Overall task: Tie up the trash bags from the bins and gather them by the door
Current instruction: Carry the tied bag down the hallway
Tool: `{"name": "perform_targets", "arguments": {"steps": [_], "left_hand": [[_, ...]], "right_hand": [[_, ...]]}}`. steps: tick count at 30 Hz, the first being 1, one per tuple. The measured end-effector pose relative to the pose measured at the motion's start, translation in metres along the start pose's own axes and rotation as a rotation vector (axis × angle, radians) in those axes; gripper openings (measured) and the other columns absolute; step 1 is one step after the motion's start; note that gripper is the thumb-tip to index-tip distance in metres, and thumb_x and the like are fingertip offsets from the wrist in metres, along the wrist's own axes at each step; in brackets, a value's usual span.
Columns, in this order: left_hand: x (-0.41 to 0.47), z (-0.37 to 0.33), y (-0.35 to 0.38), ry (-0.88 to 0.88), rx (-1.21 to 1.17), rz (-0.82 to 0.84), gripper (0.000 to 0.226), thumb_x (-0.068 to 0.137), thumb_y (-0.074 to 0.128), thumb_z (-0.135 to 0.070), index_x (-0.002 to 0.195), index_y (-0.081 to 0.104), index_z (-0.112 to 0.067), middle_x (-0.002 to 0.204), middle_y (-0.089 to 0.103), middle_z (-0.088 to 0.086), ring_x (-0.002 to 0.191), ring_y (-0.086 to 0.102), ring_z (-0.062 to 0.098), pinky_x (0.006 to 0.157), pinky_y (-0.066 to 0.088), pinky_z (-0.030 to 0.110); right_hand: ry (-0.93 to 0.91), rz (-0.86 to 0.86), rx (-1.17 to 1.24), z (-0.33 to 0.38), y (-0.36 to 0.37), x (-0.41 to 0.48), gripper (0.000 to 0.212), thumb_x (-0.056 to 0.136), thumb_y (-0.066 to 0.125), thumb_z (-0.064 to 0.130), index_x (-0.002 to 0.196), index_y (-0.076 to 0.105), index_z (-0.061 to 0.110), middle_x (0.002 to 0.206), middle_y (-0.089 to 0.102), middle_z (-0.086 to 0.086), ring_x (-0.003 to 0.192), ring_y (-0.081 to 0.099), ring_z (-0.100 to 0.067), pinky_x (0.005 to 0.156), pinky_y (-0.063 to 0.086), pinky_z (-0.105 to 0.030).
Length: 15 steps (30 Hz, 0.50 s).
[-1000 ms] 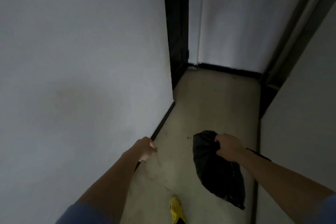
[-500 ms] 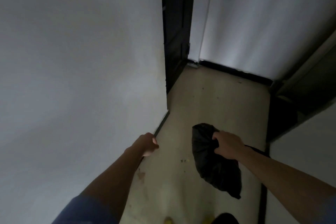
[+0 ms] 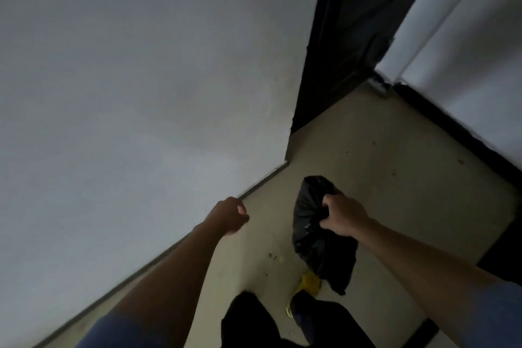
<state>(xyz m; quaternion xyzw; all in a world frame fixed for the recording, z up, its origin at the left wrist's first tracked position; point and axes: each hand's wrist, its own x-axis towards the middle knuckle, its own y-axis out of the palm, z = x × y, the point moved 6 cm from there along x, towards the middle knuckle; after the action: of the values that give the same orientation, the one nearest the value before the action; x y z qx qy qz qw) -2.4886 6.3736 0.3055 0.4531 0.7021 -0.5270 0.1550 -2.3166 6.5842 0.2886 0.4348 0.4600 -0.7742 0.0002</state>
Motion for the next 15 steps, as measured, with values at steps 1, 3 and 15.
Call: {"name": "perform_targets", "arguments": {"steps": [1, 3, 15], "left_hand": [[0.008, -0.002, 0.005, -0.018, -0.019, 0.002, 0.022, 0.088, 0.061, -0.024, 0.105, 0.067, -0.011, 0.11, 0.068, 0.011, 0.1, 0.065, 0.027, 0.087, 0.055, 0.037], [0.03, -0.001, 0.014, -0.052, -0.044, 0.0, 0.02, 0.087, 0.062, -0.025, 0.102, 0.068, -0.013, 0.11, 0.068, 0.009, 0.1, 0.065, 0.026, 0.087, 0.054, 0.035], [0.236, 0.039, 0.134, -0.109, -0.1, -0.043, 0.022, 0.088, 0.057, -0.024, 0.105, 0.068, -0.018, 0.115, 0.069, 0.003, 0.107, 0.063, 0.022, 0.092, 0.05, 0.037]], "right_hand": [[-0.016, 0.003, -0.018, -0.001, -0.007, 0.015, 0.054, 0.086, 0.066, 0.036, 0.132, 0.046, 0.017, 0.116, 0.057, -0.004, 0.087, 0.056, -0.021, 0.067, 0.04, -0.029], [-0.048, 0.003, -0.056, -0.004, -0.014, 0.046, 0.048, 0.085, 0.066, 0.036, 0.126, 0.048, 0.017, 0.101, 0.056, -0.002, 0.076, 0.053, -0.019, 0.062, 0.04, -0.029], [-0.035, 0.001, -0.067, -0.05, 0.086, 0.291, 0.042, 0.086, 0.068, 0.028, 0.121, 0.048, 0.014, 0.119, 0.053, -0.013, 0.095, 0.059, -0.033, 0.072, 0.048, -0.039]]}}
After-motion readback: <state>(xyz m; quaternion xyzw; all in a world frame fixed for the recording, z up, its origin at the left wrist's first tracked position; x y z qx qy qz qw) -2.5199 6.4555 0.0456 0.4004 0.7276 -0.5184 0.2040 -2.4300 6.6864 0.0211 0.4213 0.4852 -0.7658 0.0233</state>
